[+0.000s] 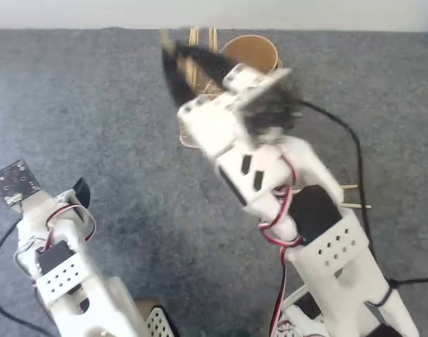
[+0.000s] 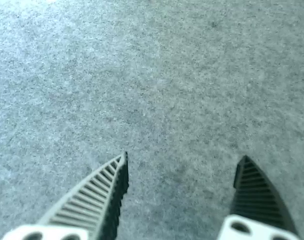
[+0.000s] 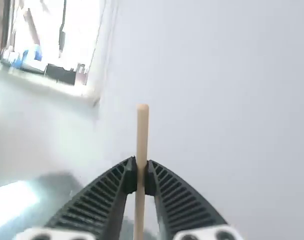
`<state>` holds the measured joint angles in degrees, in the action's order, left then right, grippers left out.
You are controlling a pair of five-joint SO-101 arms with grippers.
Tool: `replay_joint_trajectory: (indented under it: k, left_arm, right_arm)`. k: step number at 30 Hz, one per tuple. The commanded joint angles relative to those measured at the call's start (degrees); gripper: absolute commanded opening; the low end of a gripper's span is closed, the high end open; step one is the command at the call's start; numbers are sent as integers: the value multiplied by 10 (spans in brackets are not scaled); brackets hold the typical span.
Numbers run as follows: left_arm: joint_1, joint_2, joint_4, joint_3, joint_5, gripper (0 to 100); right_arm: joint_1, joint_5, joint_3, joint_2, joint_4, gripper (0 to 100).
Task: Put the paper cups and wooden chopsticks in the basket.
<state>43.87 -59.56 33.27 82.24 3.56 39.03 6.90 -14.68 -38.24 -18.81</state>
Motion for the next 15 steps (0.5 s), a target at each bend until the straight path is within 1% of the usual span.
replay_joint_trajectory:
  k: [1,4,8,12,15]
  left_arm:
    - [0,-10,-16,-4,-9,322]
    - [0,-10,-16,-4,-9,322]
    - [0,-10,-16,-4,-9,322]
    - [0,-10,-16,-4,-9,322]
    - [0,-10,-16,-4,-8,322]
  right_arm:
    - [-68,-63,36,13,169,9]
    - [-95,-73,36,55,216,9]
    - [-122,-76,36,114,225,9]
    - [-123,-78,33,150,224,10]
    - [-121,-110,33,161,219,11]
